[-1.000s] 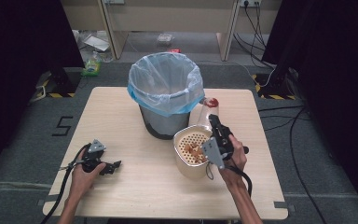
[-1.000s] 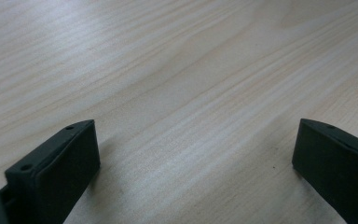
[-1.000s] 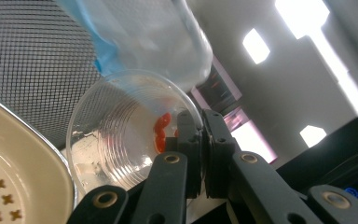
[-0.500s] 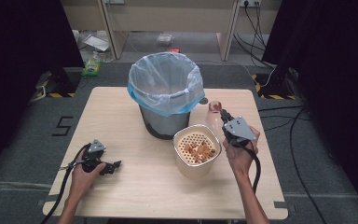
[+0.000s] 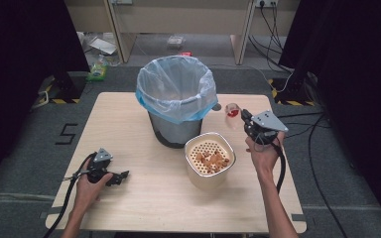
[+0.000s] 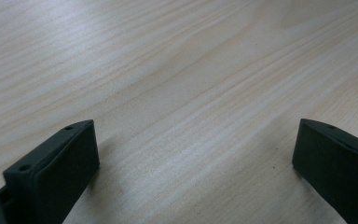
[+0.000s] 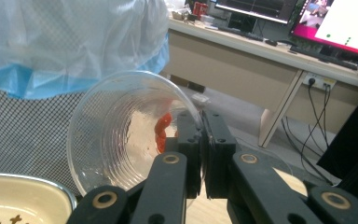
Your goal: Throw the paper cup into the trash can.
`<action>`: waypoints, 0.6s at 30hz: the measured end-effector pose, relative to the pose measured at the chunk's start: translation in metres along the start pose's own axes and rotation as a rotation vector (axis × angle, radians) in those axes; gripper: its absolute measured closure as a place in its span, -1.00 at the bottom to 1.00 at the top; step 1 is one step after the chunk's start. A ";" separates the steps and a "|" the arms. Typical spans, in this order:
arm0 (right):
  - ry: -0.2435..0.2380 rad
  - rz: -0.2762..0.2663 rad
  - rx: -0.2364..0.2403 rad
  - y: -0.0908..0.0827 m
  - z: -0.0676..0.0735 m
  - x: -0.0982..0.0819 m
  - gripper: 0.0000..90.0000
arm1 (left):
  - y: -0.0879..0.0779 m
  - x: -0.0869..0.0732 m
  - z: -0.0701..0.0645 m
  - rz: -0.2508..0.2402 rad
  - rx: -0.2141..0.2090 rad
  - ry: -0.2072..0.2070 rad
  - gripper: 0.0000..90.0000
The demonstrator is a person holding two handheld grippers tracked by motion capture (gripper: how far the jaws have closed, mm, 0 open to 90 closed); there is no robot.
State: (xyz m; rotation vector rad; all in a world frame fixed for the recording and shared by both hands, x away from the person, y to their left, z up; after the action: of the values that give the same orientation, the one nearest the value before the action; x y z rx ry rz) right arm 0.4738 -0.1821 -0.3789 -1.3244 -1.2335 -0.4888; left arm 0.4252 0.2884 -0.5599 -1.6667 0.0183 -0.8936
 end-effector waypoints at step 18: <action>0.026 -0.038 -0.009 -0.015 -0.032 0.050 0.94 | 0.000 0.000 0.000 0.001 0.000 0.001 -1.00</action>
State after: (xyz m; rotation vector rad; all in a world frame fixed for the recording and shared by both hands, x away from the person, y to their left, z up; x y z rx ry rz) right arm 0.4916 -0.1972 -0.3217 -1.2998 -1.2379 -0.5375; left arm 0.4250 0.2884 -0.5598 -1.6663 0.0198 -0.8932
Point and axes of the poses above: each handheld gripper's, and its own axes: y roughly forward along the jaws, x roughly out of its top, z roughly to its left, the point moved 5 cm from there along y, roughly forward along the jaws, and after that the axes turned 14 degrees about z, right-handed, at the moved point
